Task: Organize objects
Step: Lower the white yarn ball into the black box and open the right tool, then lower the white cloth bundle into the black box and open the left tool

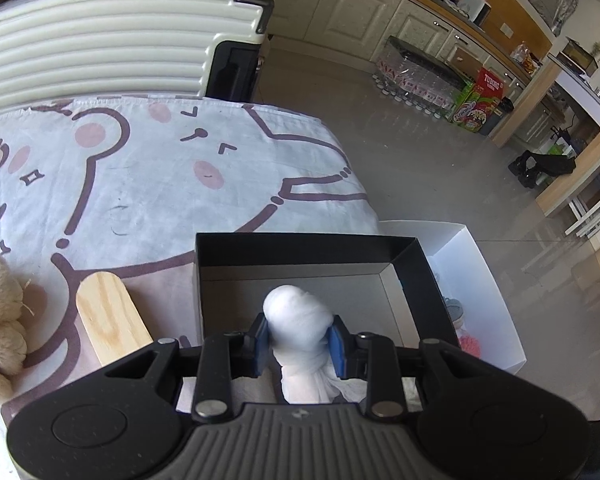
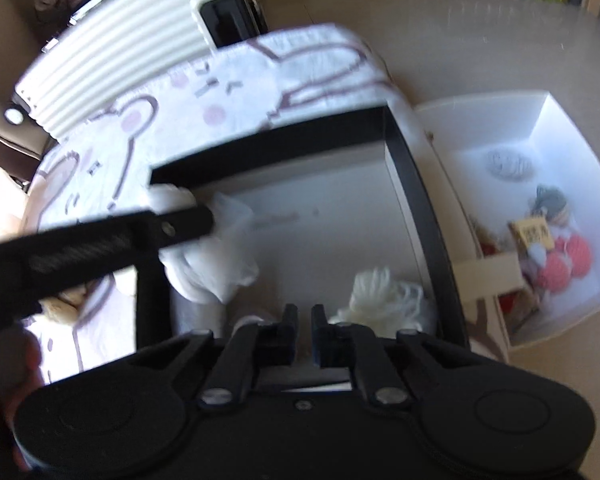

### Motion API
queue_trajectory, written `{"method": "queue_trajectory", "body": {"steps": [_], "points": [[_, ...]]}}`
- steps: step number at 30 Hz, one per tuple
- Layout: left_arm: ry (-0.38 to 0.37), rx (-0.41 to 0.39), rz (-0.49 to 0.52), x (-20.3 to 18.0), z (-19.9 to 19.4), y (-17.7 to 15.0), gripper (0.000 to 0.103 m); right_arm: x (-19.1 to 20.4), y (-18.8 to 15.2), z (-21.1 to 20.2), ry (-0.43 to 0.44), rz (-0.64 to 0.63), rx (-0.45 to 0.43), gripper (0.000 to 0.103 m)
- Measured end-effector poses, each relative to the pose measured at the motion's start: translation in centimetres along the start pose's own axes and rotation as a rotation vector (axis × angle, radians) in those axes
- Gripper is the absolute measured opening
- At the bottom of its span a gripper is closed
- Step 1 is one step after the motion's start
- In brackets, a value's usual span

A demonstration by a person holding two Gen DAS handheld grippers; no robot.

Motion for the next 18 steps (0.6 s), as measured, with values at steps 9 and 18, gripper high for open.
{"method": "queue_trajectory", "body": {"steps": [9, 18], "points": [[-0.067, 0.062, -0.013, -1.8, 2.0, -1.1, 0.032, -2.9, -0.3, -1.5, -0.008, 0.076, -0.040, 0.003], [-0.064, 0.171, 0.027, -3.2, 4.7, -2.8, 0.032, -4.3, 0.1, -4.1, -0.024, 0.069, -0.106, 0.006]]}}
Point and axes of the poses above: each gripper's, at about its wrist camera, not at the fingertips, and z roughly the way its jaws point, x to its left, y to its top, the point moved 5 cm from there along z, roughly the way its jaws point, and after that the axes turned 11 degrees about -y, right-handed, at the moved point
